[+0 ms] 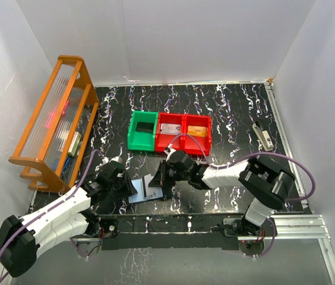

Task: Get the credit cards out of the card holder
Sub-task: Remove the credit card from the card holder.

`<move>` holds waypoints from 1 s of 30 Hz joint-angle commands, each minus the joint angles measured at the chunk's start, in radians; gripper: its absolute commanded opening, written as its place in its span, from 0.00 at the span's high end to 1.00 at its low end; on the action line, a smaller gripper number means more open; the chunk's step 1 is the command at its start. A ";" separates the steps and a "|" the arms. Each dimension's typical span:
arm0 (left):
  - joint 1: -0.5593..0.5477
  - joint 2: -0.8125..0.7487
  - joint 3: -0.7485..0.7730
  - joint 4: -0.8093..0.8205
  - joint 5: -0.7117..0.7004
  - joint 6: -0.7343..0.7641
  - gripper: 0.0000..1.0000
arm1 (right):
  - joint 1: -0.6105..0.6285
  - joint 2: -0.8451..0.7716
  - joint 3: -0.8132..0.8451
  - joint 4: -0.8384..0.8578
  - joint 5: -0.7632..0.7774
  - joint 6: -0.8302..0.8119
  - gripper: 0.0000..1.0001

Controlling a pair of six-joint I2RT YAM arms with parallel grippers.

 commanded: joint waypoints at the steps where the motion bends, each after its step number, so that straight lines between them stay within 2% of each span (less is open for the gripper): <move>1: -0.001 -0.020 0.072 -0.036 -0.009 0.054 0.68 | -0.003 -0.109 -0.026 0.032 0.074 -0.064 1.00; 7: -0.001 -0.041 0.122 -0.063 -0.005 0.066 0.55 | -0.002 -0.261 -0.049 -0.035 0.217 -0.210 1.00; 10: -0.001 -0.062 0.125 -0.060 -0.005 0.066 0.41 | -0.002 -0.380 -0.065 -0.073 0.363 -0.335 1.00; 15: -0.001 -0.087 0.105 -0.024 0.006 0.058 0.23 | -0.004 -0.559 -0.129 -0.018 0.553 -0.525 1.00; 21: -0.001 -0.105 0.094 -0.033 -0.006 0.047 0.13 | -0.014 -0.582 -0.072 -0.069 0.764 -0.808 1.00; 24: -0.001 -0.117 0.096 -0.058 -0.011 0.049 0.11 | -0.098 -0.519 0.023 -0.139 0.706 -0.896 1.00; 27: -0.001 -0.131 0.101 -0.082 -0.015 0.053 0.08 | -0.235 -0.436 0.109 -0.162 0.504 -0.921 1.00; 30: -0.001 -0.148 0.118 -0.115 -0.029 0.059 0.01 | -0.274 -0.369 0.166 -0.134 0.400 -1.006 1.00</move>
